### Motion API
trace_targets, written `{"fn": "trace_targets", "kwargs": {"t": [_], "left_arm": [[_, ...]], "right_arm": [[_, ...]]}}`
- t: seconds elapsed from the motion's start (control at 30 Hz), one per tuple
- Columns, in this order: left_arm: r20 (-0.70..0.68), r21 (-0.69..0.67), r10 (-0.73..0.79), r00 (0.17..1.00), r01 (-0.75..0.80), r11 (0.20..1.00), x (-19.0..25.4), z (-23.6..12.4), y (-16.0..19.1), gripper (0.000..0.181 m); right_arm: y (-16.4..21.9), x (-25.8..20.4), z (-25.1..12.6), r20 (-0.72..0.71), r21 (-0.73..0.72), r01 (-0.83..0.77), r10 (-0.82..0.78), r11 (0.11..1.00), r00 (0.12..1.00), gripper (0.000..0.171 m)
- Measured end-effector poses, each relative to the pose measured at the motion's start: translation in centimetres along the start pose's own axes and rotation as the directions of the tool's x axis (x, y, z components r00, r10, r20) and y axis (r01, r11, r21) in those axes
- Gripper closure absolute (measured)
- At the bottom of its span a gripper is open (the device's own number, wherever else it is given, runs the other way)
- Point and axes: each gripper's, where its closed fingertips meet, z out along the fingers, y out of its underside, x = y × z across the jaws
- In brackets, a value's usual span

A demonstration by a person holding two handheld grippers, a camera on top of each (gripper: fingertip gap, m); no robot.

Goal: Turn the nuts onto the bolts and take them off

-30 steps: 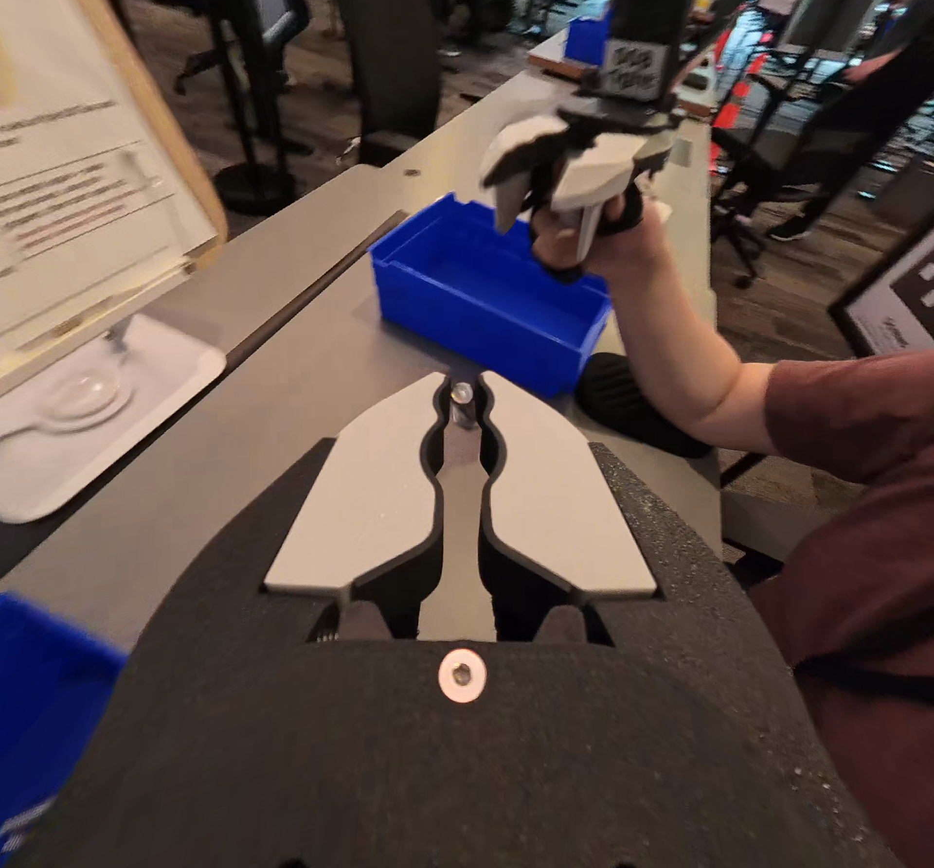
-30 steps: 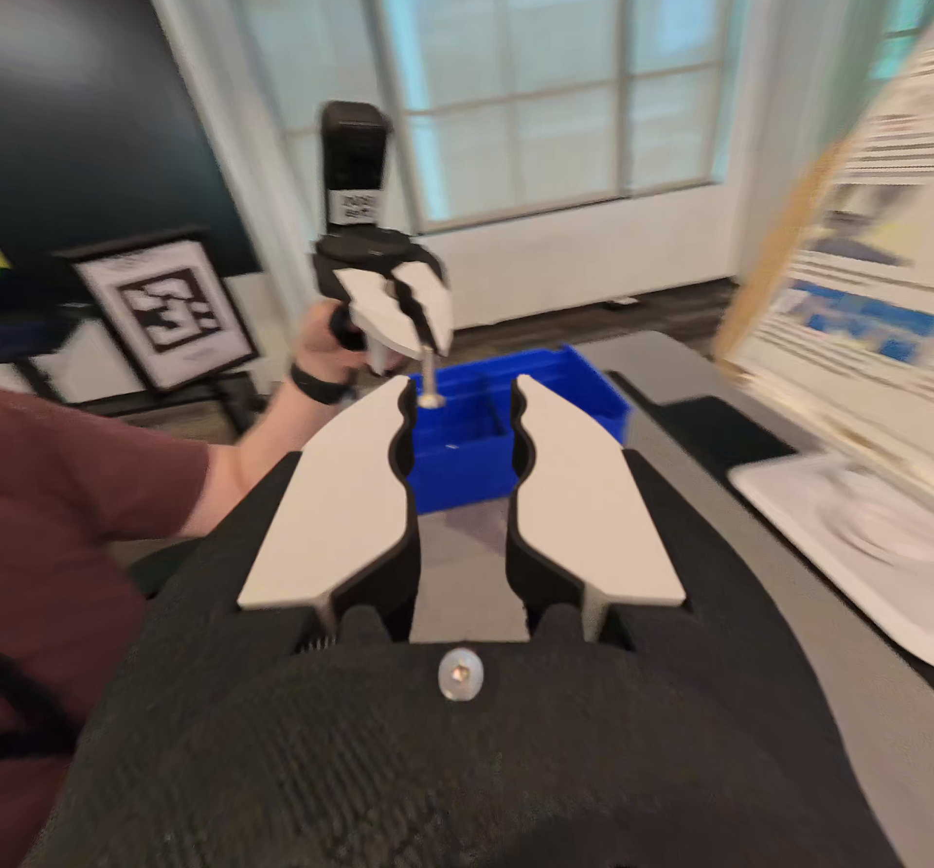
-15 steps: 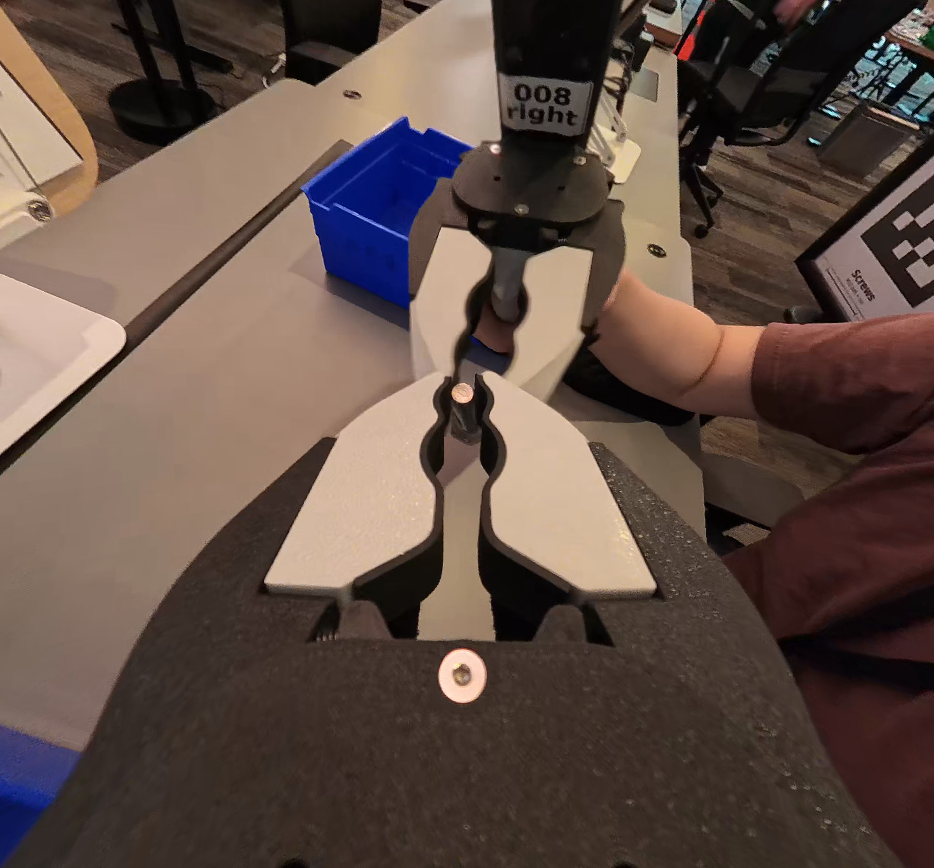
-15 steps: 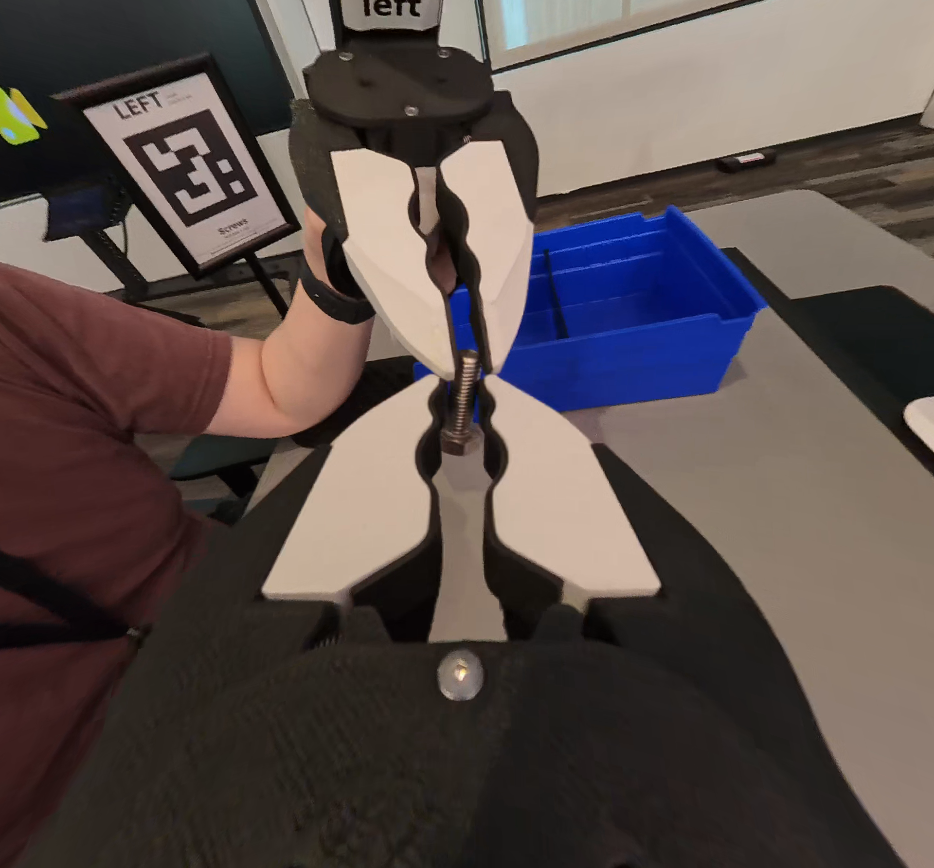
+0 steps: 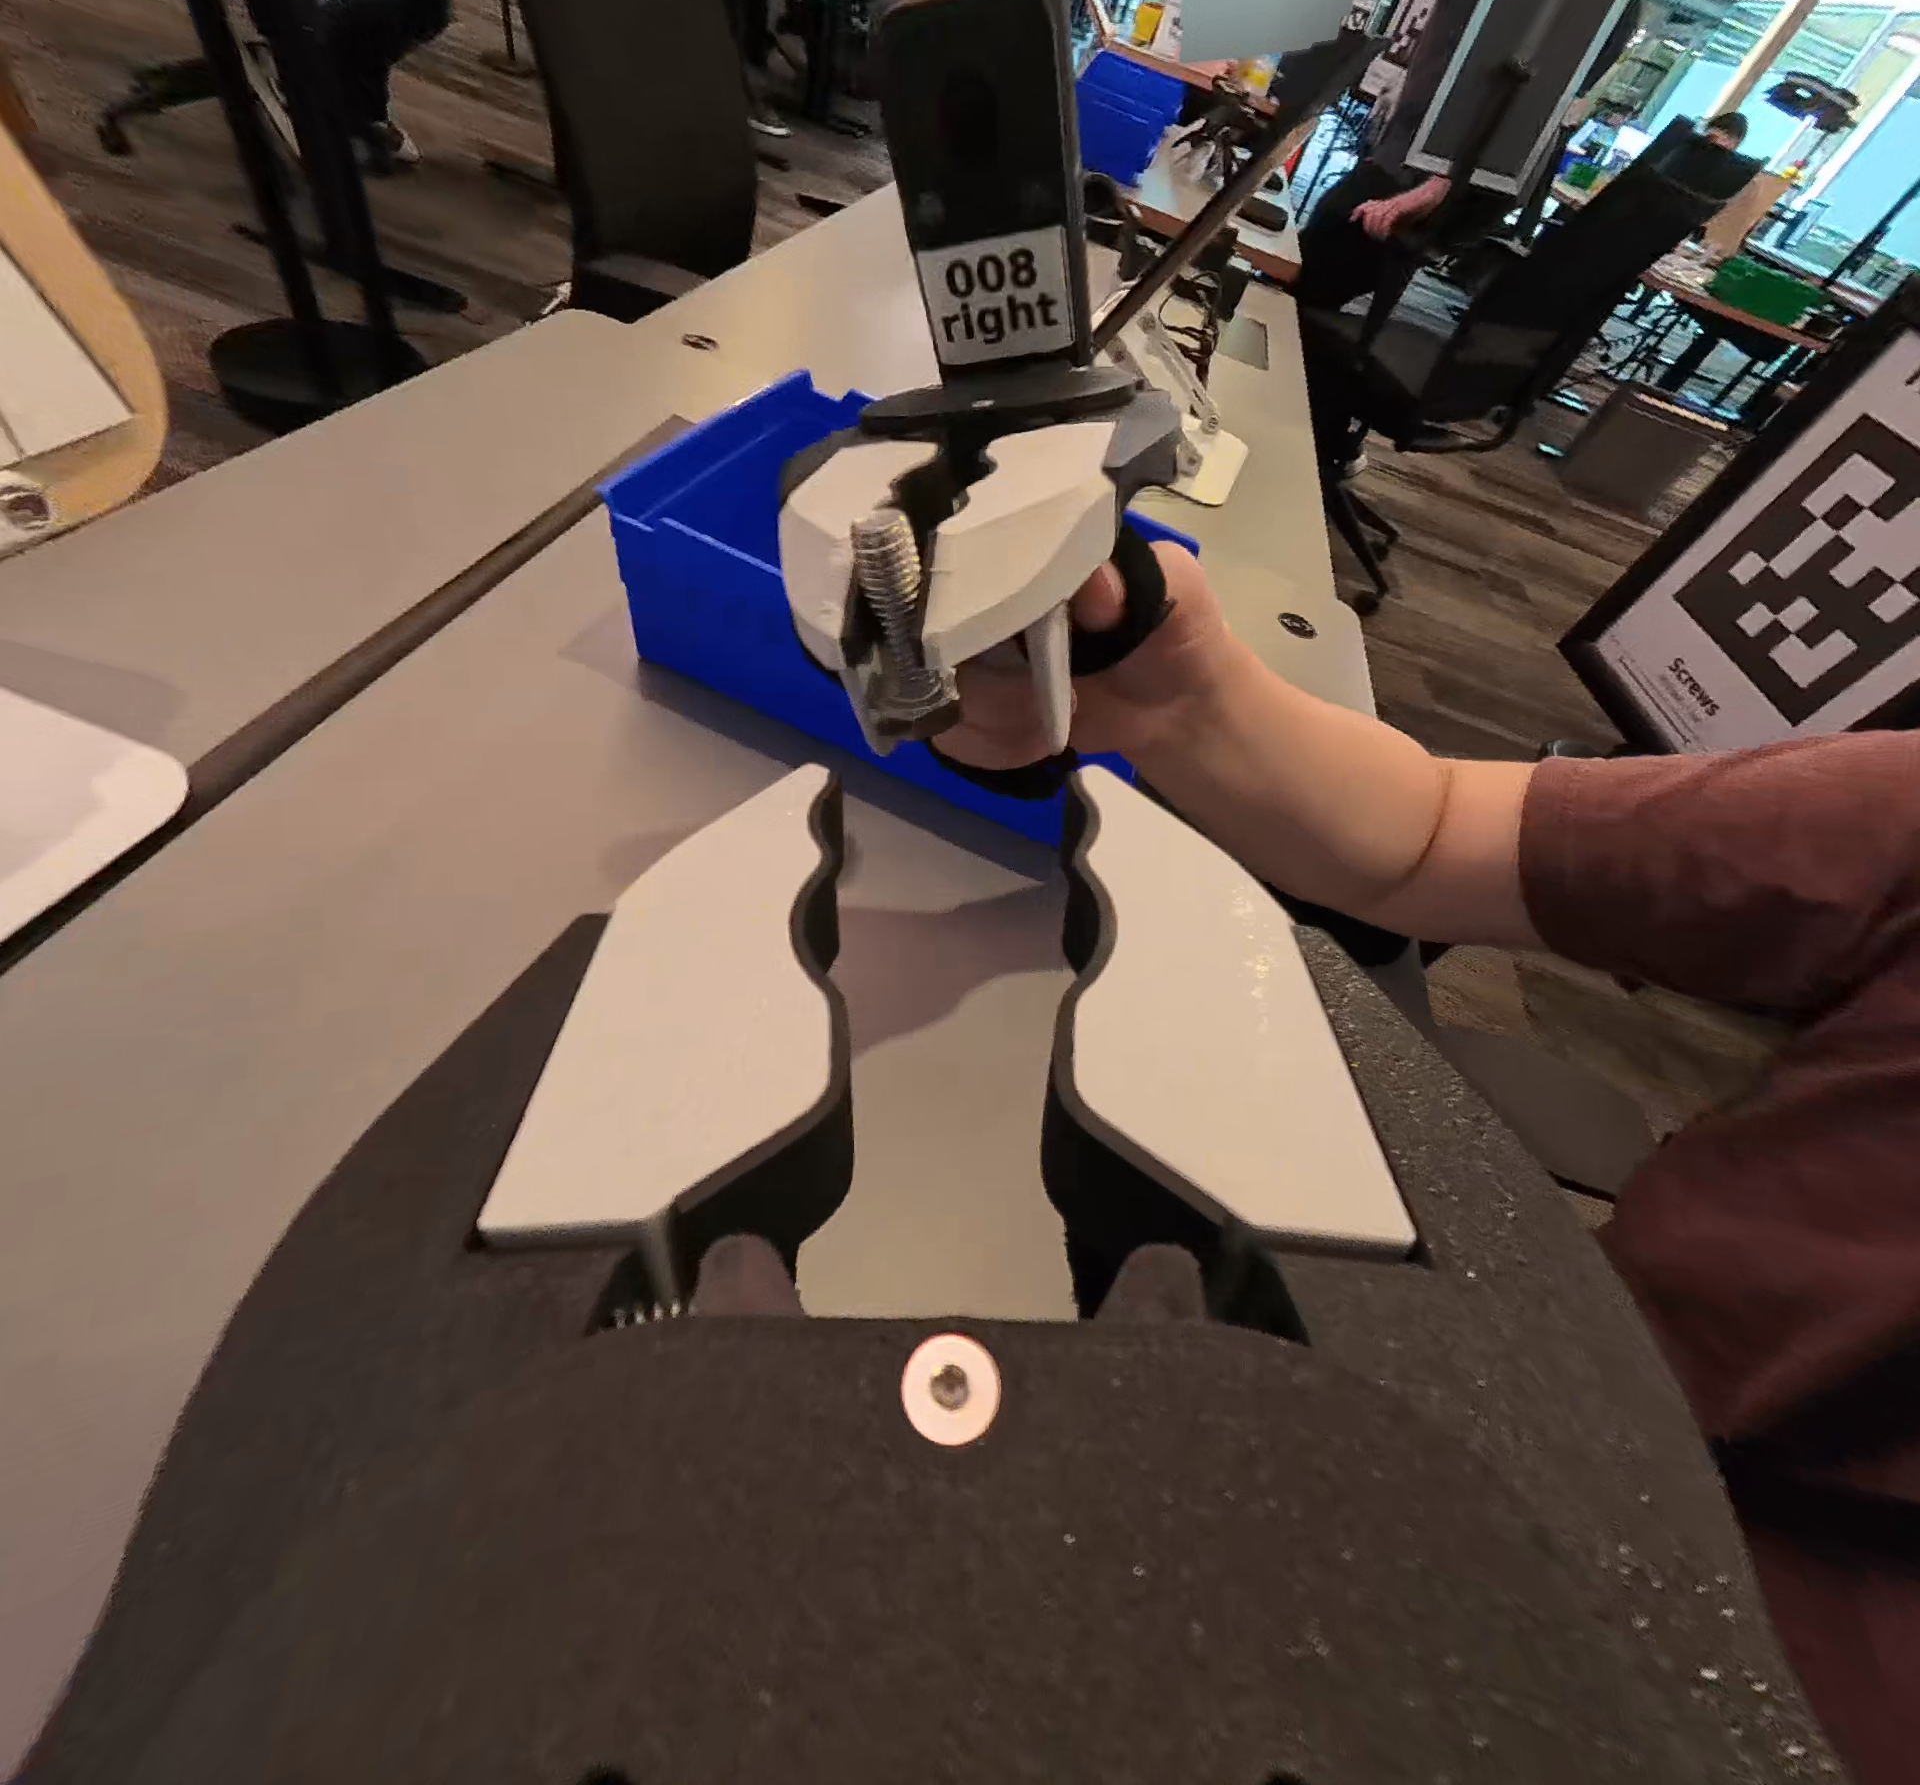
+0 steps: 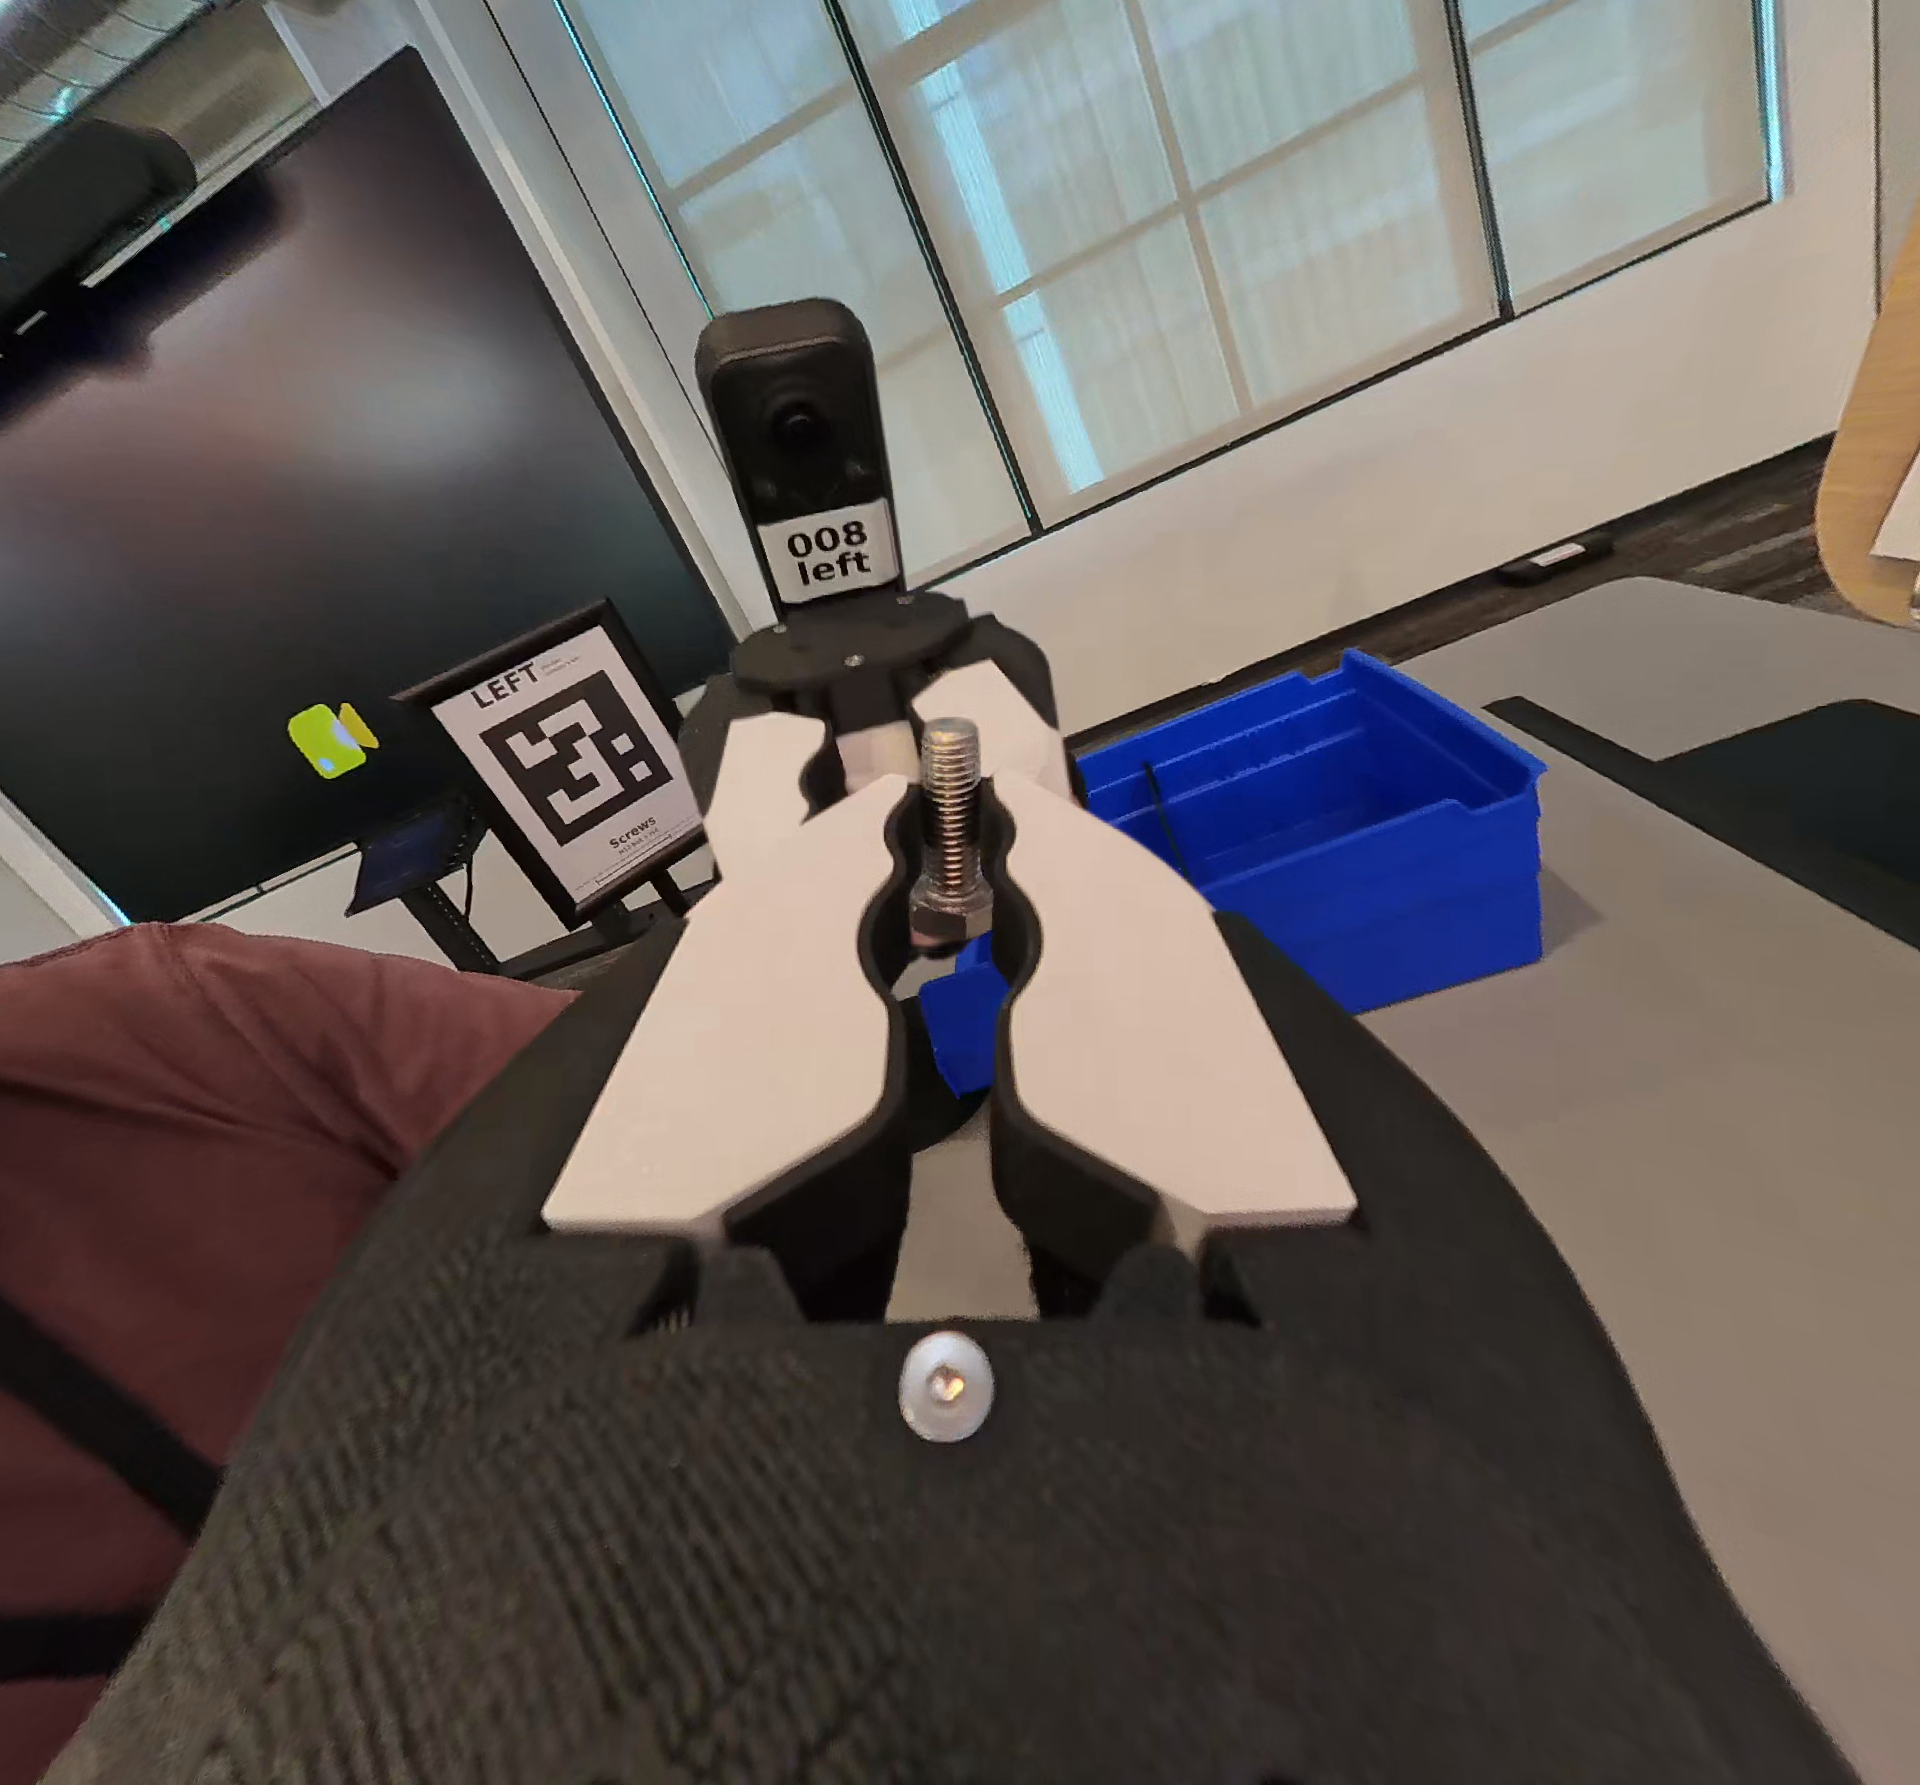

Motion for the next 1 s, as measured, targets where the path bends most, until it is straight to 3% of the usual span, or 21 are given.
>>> {"fn": "trace_targets", "kwargs": {"t": [0.17, 0.4, 0.53, 0.7, 0.8, 1.0], "left_arm": [[-0.006, 0.051, 0.001, 1.000, -0.001, 0.999, 0.6, 1.7, -0.2, 0.138], [-0.072, 0.144, 0.028, 0.997, -0.018, 0.989, 1.9, 1.4, -1.6, 0.148], [-0.047, 0.145, 0.055, 0.997, -0.048, 0.988, 1.8, 1.1, -1.7, 0.163], [-0.027, 0.104, 0.088, 0.996, -0.084, 0.991, 1.8, 0.8, -1.3, 0.163], [-0.001, 0.079, 0.125, 0.992, -0.125, 0.989, 1.8, 0.9, -1.1, 0.163], [-0.021, 0.084, 0.124, 0.992, -0.122, 0.989, 2.2, 1.1, -1.1, 0.163]], "right_arm": [[0.2, -1.0, 0.6, 0.023, -0.009, 0.054, -0.053, 0.999, 0.998, 0.161], [-0.3, -2.2, 0.5, 0.073, 0.020, 0.080, -0.081, 0.997, 0.994, 0.161], [-0.3, -2.8, 0.3, 0.118, 0.013, 0.062, -0.063, 0.998, 0.991, 0.161], [0.0, -2.9, 0.2, 0.117, -0.039, 0.089, -0.084, 0.995, 0.990, 0.161], [-0.8, -2.9, -0.3, 0.096, -0.017, 0.078, -0.076, 0.997, 0.992, 0.142], [-1.7, -3.0, -1.3, 0.048, -0.027, 0.137, -0.136, 0.990, 0.990, 0.141]]}}
